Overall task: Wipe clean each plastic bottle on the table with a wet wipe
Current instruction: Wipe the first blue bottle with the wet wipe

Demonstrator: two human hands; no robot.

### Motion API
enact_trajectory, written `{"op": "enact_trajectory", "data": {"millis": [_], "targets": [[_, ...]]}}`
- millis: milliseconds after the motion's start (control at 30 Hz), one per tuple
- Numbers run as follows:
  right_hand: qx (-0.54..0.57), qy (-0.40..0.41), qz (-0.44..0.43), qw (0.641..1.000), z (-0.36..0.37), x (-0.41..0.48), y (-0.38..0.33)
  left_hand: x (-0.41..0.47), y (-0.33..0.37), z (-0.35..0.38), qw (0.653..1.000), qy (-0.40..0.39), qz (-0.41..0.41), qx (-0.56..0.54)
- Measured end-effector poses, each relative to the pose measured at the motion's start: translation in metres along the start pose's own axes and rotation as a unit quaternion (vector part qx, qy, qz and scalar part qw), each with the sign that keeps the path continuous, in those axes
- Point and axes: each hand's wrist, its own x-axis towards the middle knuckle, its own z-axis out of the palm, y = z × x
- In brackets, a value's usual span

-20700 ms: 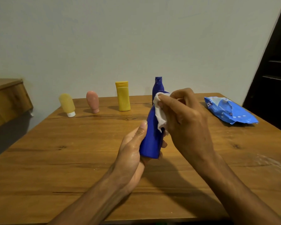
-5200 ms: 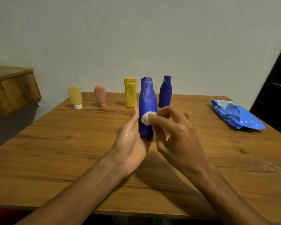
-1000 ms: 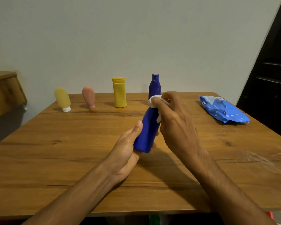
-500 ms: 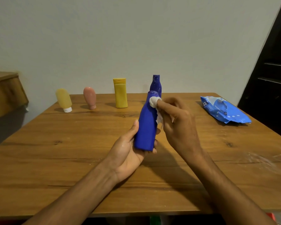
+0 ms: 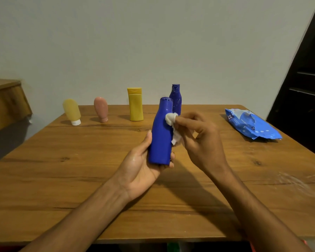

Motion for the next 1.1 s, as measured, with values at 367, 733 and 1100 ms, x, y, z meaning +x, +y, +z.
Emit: {"op": "enact_trajectory", "data": {"millis": [367, 733, 1100], "targets": [[-0.033, -0.044, -0.004, 0.998, 0.006, -0.003, -0.005, 0.003, 0.004, 0.001, 0.999, 0.016, 0.026, -0.018], [-0.125, -0.147, -0.065, 0.979, 0.013, -0.017, -0.013, 0.006, 0.011, -0.001, 0.993, 0.093, 0.047, -0.055], [-0.082, -0.089, -0.006, 0.993, 0.011, -0.01, -0.013, 0.006, 0.006, 0.003, 0.995, 0.075, 0.048, -0.05]]}}
